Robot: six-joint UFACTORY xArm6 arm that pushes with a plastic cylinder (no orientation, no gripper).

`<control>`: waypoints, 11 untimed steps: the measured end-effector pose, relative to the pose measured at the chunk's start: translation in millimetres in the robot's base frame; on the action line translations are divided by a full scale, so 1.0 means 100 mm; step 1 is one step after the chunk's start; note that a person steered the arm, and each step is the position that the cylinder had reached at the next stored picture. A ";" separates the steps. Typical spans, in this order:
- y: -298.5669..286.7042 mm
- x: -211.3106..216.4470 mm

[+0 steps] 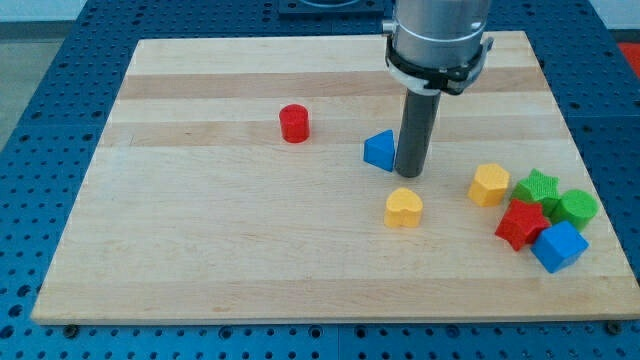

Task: Place the blue triangle diagonally top right to the red circle

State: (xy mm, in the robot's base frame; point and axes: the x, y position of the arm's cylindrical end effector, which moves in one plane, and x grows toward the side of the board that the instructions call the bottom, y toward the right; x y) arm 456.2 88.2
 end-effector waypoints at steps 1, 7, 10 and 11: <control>-0.14 0.02; -0.25 -0.02; -0.39 -0.18; -0.47 -0.20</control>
State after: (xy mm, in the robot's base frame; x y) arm 436.3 40.8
